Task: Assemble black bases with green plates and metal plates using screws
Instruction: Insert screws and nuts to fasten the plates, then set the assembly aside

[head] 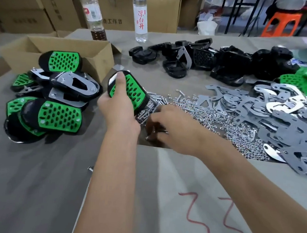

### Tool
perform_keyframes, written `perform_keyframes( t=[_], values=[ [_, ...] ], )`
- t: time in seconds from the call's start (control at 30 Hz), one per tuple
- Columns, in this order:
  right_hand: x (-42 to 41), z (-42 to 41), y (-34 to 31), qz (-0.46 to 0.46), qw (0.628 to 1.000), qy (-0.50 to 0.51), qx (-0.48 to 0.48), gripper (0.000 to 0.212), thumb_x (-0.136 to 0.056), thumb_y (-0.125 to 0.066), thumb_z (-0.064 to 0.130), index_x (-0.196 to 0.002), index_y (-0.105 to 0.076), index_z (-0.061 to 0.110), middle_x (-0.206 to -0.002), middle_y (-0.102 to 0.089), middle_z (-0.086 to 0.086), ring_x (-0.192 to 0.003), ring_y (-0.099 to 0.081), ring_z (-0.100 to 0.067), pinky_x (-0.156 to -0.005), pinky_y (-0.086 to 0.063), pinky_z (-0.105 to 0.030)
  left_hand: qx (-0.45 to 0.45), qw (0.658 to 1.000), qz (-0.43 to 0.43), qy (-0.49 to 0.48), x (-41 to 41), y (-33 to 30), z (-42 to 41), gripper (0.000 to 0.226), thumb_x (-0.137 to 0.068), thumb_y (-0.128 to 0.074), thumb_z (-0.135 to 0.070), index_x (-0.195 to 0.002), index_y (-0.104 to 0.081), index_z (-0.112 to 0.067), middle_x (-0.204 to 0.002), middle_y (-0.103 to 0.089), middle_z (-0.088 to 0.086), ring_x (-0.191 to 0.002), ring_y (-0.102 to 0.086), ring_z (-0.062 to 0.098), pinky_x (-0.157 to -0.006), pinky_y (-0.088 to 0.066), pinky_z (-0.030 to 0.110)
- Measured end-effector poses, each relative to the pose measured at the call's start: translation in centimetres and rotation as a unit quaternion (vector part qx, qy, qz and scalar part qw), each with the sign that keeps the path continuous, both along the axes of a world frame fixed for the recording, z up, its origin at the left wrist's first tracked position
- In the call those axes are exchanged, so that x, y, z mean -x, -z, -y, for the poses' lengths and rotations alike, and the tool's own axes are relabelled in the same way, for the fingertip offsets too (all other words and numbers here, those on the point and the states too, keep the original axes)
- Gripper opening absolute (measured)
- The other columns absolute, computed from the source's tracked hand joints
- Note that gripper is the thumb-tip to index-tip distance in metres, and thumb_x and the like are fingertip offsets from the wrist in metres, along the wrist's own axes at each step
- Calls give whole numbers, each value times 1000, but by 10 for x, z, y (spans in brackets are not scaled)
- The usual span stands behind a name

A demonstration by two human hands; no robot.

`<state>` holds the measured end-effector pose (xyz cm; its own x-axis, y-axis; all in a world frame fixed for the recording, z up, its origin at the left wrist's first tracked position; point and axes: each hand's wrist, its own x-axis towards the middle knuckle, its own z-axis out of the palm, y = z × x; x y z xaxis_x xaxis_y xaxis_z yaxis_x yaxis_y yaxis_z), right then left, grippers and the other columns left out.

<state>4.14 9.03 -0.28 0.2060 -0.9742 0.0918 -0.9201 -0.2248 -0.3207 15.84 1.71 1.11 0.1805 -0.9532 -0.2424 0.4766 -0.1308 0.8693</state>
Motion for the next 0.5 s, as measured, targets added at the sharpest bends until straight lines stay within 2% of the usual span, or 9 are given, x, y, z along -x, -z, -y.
perform_keyframes(
  t=[0.1,0.13,0.2,0.27,0.33,0.43,0.5],
  values=[
    [-1,3,-1,-16,1000,16,2,20,-91,-61,5,-110,-69,7,-114,-62,-11,-111,-54,-29,-94,-43,-41,-6,998,53,22,5,5,0,30,-91,-78,-40,-93,-61,-15,-96,-72,5,-91,-73,23,-86,-63,51],
    [3,-1,-1,7,999,36,17,14,-93,-62,6,-106,-68,8,-108,-64,-8,-107,-57,-27,-89,-43,-37,-7,998,64,28,7,6,-1,32,-90,-78,-40,-98,-62,-13,-98,-72,6,-92,-72,23,-85,-63,49],
    [18,-14,0,118,986,102,62,6,-96,-67,9,-100,-67,14,-89,-66,1,-86,-62,-15,-73,-44,-28,-4,994,94,47,11,9,-2,36,-88,-79,-42,-105,-63,-14,-101,-71,4,-94,-71,23,-81,-63,46],
    [37,-31,3,249,949,163,106,15,-96,-69,8,-106,-72,20,-82,-66,8,-72,-61,-5,-64,-47,-18,11,984,143,109,17,11,-6,30,-87,-80,-41,-98,-63,-20,-98,-71,2,-92,-71,25,-73,-62,43],
    [54,-47,7,357,899,204,153,21,-95,-71,5,-105,-77,23,-82,-71,11,-71,-63,-2,-62,-50,-13,45,966,177,186,27,11,-13,22,-90,-78,-38,-89,-65,-20,-91,-74,3,-87,-74,29,-69,-65,46],
    [62,-62,11,503,808,221,214,18,-92,-74,-1,-90,-74,17,-73,-72,3,-62,-66,-8,-58,-52,-15,90,933,241,252,40,11,-25,24,-97,-65,-37,-88,-69,-15,-91,-75,8,-91,-74,34,-74,-65,49],
    [63,-66,12,563,763,222,226,17,-92,-71,-6,-89,-70,11,-72,-72,-5,-64,-72,-16,-60,-57,-20,132,908,302,260,51,14,-32,30,-96,-57,-38,-89,-68,-11,-92,-73,12,-91,-70,36,-78,-60,52]
  ],
)
